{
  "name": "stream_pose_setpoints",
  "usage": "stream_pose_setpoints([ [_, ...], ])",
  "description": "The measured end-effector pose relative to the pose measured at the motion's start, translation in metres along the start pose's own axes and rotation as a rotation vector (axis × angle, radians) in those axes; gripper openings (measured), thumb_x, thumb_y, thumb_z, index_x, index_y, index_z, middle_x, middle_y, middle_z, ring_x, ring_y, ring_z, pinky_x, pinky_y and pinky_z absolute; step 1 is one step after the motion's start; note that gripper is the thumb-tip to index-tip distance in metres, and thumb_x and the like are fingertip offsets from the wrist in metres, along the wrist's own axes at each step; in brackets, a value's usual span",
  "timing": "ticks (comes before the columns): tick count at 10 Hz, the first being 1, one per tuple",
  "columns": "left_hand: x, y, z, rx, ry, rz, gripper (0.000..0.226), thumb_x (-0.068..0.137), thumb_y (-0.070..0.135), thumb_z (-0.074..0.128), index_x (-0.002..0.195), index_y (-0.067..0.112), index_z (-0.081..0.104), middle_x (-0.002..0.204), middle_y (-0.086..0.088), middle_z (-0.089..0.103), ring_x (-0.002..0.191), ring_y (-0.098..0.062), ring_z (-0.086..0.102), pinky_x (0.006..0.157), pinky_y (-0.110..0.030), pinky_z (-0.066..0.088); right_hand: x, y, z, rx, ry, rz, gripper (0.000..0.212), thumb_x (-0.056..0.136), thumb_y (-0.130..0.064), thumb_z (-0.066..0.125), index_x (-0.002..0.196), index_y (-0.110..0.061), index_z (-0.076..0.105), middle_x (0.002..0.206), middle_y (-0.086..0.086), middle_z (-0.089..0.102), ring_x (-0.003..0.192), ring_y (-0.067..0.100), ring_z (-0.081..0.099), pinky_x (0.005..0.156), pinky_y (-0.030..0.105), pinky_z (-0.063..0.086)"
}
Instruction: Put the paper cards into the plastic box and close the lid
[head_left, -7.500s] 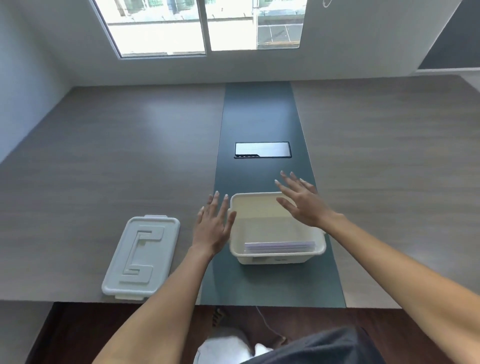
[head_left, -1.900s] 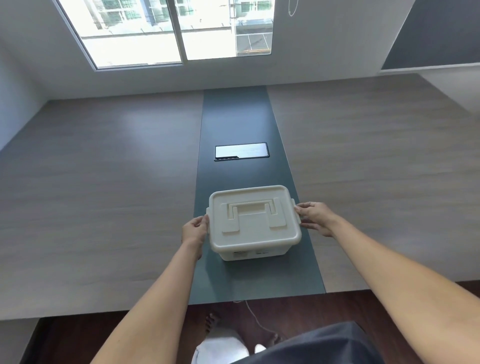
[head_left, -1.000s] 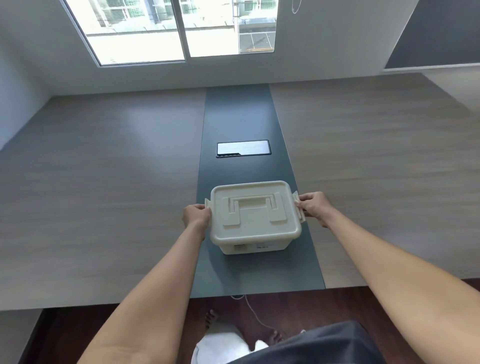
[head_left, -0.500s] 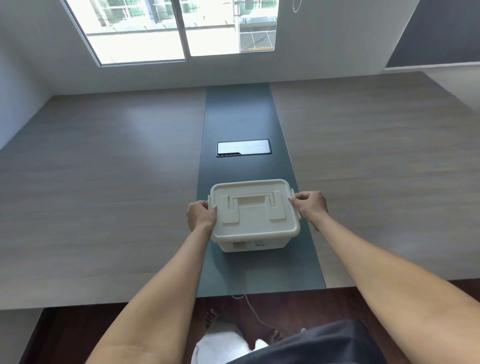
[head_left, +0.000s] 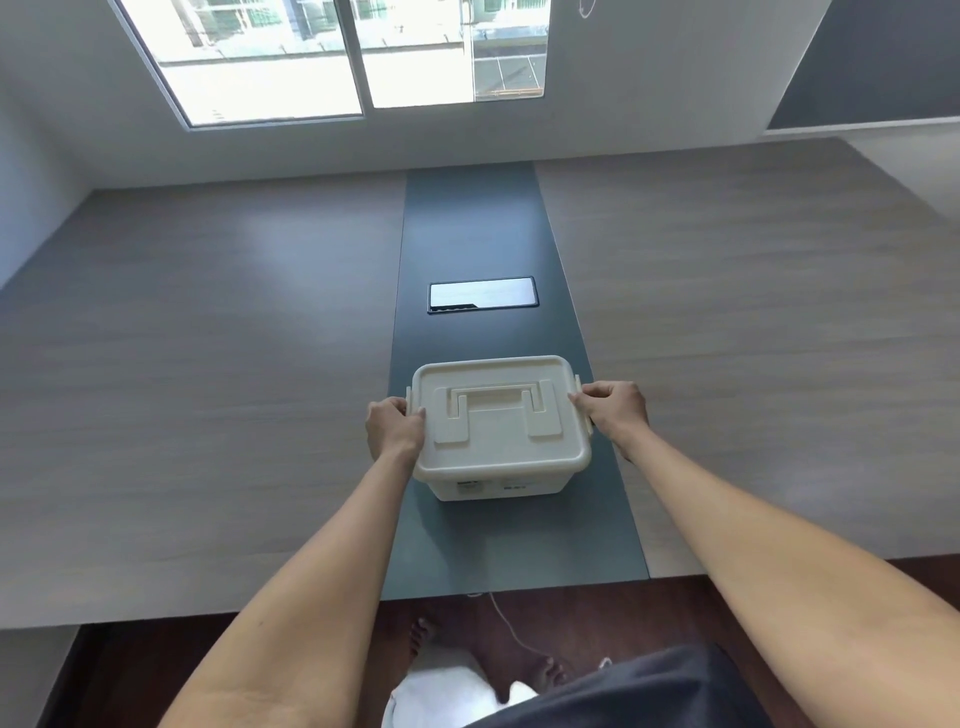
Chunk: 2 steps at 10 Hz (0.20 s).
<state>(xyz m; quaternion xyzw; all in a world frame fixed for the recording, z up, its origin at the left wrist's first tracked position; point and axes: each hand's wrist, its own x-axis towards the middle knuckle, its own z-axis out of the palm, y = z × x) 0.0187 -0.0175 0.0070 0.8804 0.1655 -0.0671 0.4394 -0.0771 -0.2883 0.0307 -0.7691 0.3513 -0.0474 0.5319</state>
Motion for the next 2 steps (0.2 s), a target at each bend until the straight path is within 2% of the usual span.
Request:
stream_pose_setpoints([
  [1, 0.0009, -0.0013, -0.0007, 0.009, -0.009, 0.0, 0.011, 0.081, 0.026, 0.074, 0.087, 0.016, 0.073, 0.104, -0.008, 0.07, 0.09, -0.028, 0.069, 0.086, -0.041, 0.056, 0.0015, 0.0, 0.0009, -0.012, -0.012, -0.021, 0.019, 0.083, -0.02, 0.077, 0.096, -0.007, 0.077, 0.101, 0.007, 0.076, 0.098, 0.021, 0.069, 0.092, 0.035, 0.054],
  [2, 0.0004, 0.0011, -0.002, -0.037, 0.008, 0.042, 0.02, 0.086, 0.034, 0.07, 0.089, 0.014, 0.073, 0.101, -0.007, 0.071, 0.09, -0.027, 0.069, 0.084, -0.04, 0.056, 0.0065, 0.0, 0.0006, -0.005, -0.03, -0.019, 0.025, 0.085, -0.034, 0.073, 0.089, -0.01, 0.078, 0.092, 0.004, 0.077, 0.086, 0.018, 0.069, 0.088, 0.04, 0.057],
])
